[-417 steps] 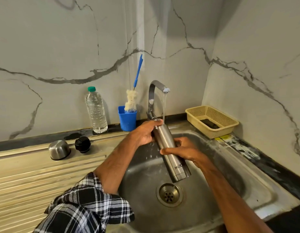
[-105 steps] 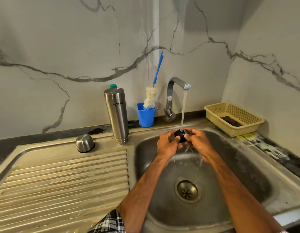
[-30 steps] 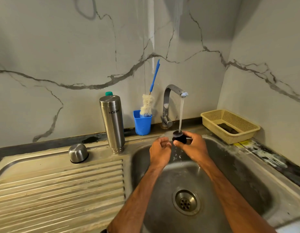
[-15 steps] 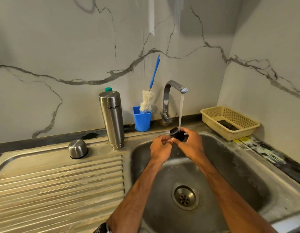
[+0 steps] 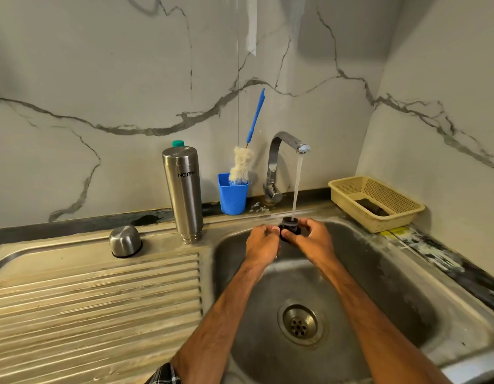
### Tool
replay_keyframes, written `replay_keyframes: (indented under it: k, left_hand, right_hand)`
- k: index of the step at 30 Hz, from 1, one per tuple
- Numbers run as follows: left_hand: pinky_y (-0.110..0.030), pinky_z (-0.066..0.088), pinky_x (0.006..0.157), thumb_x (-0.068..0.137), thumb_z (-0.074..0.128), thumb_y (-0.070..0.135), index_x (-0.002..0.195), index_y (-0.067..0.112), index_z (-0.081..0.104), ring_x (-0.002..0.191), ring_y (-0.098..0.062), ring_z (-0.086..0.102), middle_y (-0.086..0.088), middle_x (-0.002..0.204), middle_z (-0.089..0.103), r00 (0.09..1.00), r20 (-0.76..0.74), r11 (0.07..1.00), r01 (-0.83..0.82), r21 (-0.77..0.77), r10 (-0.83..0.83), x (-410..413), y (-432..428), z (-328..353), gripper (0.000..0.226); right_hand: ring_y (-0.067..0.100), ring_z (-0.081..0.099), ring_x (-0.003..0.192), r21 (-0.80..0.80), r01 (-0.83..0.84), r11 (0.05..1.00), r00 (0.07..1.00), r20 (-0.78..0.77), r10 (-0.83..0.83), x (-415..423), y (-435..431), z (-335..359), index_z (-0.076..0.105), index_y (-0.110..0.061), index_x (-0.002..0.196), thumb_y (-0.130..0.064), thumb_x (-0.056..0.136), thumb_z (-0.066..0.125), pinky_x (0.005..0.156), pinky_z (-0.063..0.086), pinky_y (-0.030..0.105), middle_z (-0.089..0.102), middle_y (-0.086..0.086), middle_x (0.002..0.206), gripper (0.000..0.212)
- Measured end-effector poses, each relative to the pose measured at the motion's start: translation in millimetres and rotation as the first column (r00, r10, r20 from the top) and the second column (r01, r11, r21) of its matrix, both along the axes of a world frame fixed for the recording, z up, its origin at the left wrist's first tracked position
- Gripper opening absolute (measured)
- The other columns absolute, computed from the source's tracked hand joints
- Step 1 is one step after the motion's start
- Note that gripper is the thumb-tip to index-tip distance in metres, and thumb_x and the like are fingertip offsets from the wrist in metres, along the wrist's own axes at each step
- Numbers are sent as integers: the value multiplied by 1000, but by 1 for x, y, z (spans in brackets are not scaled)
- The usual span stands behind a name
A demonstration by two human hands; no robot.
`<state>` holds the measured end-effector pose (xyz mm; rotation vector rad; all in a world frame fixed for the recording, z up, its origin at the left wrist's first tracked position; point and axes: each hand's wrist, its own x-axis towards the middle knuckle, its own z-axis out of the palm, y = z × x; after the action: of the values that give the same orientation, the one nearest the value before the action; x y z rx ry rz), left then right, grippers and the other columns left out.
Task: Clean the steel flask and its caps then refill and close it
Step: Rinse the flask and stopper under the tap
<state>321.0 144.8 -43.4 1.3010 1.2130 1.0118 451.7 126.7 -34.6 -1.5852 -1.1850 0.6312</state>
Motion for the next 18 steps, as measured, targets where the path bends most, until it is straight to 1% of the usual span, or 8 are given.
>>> replay_keyframes:
  k: [3, 4, 7, 9, 11, 13, 16, 18]
  left_hand:
    - [-30, 57, 77, 106, 48, 24, 112, 14, 66, 81, -14, 63, -6, 95, 70, 1000, 11, 1000, 13, 1, -13, -1, 1, 1, 21]
    - [-30, 57, 78, 106, 48, 24, 112, 15, 66, 81, -14, 63, -6, 95, 70, 1000, 15, 1000, 11, 3, -11, -1, 1, 2, 21]
    - [-35, 58, 87, 106, 49, 25, 113, 17, 66, 91, -17, 67, -8, 106, 71, 999, 34, 1000, 9, -1, -9, 0, -3, 4, 20]
    - [-34, 58, 87, 106, 49, 23, 113, 16, 66, 90, -17, 66, -10, 106, 71, 999, 33, 1000, 21, 4, -21, 0, -3, 4, 19]
    - [-30, 57, 82, 106, 48, 21, 111, 16, 66, 84, -15, 63, -9, 101, 70, 999, 38, 999, 28, 16, -29, 0, -4, 5, 19]
    - [-28, 56, 78, 106, 48, 21, 114, 15, 65, 85, -14, 63, -10, 105, 71, 999, 39, 999, 30, 20, -31, 0, -4, 3, 19]
    - [-27, 57, 79, 105, 51, 17, 121, 15, 63, 88, -13, 64, -10, 109, 70, 999, 12, 999, 40, 26, -41, -1, -4, 5, 21]
    - [-32, 60, 85, 104, 53, 15, 125, 15, 63, 90, -14, 66, -8, 108, 70, 999, 17, 999, 41, 24, -41, -2, -2, 4, 23]
  right_hand:
    - [11, 56, 114, 60, 22, 998, 999, -32, -20, 2, -1, 1, 61, -21, 126, -18, 80, 82, 96, 47, 29, 64, -6, 120, 50]
    - [10, 55, 114, 70, 21, 997, 999, -33, -19, 3, -1, 2, 62, -21, 126, -19, 80, 82, 96, 46, 29, 63, -6, 119, 50]
    - [15, 59, 115, 33, 5, 999, 1000, -26, -4, 3, 0, 0, 63, -18, 125, -16, 79, 82, 96, 49, 31, 66, -1, 122, 49]
    - [13, 58, 115, 56, 28, 998, 999, -42, -26, 2, 2, -2, 64, -19, 124, -19, 80, 82, 94, 48, 29, 66, -3, 121, 48]
    - [13, 58, 114, 59, 41, 997, 998, -60, -37, 2, 3, -2, 64, -20, 122, -22, 80, 82, 98, 49, 34, 66, -6, 120, 46]
    - [15, 60, 114, 27, 37, 999, 997, -70, -35, 3, 2, -2, 63, -18, 123, -19, 80, 82, 101, 51, 39, 66, -5, 117, 47]
    - [14, 59, 113, 52, 66, 996, 992, -111, -60, 3, 2, 0, 61, -20, 126, -21, 80, 82, 99, 51, 37, 62, -9, 114, 50]
    - [15, 60, 115, 52, 49, 997, 993, -108, -43, 2, 1, 2, 62, -19, 125, -22, 80, 82, 100, 51, 39, 64, -7, 118, 49]
